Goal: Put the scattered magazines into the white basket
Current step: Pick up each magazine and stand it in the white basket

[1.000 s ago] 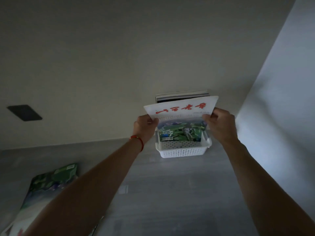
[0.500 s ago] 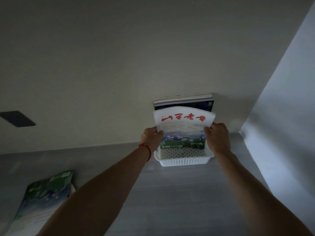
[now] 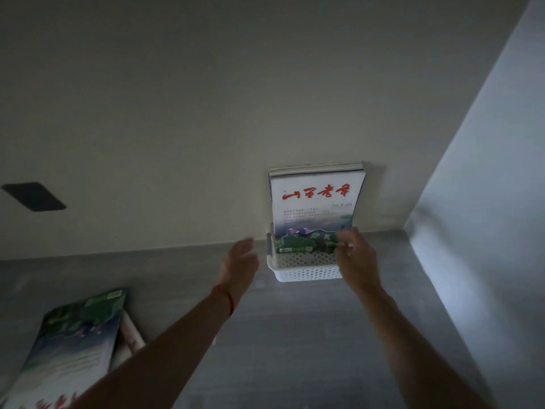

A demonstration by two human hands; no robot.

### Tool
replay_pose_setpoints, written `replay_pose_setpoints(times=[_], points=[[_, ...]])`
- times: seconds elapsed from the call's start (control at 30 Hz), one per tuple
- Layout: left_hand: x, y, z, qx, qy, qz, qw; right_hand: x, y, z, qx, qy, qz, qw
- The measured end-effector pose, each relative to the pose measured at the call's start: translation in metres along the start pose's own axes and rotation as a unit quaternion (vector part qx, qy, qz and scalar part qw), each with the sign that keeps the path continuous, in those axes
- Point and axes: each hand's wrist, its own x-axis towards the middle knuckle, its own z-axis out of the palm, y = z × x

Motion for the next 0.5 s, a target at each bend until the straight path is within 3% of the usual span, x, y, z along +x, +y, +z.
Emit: replay_pose_setpoints(times=[0.13, 0.3, 0.5], points=[[-0.076, -0.065, -0.072, 0.074, 0.016, -0.021, 0.997, -0.072, -0.011, 0.040, 0.027, -0.110, 0.017, 0.993], [-0.131, -0.113, -0.171, 0.223, 0.083, 0.004, 0.971, -0.153, -0.045, 0.103, -0.045, -0.257, -0.016, 0.965], [-0.134, -0.155, -0.297, 0.382, 0.171, -0.007, 0.908, -0.224, -0.110, 0.191, -0.072, -0.352, -0.034, 0.932]])
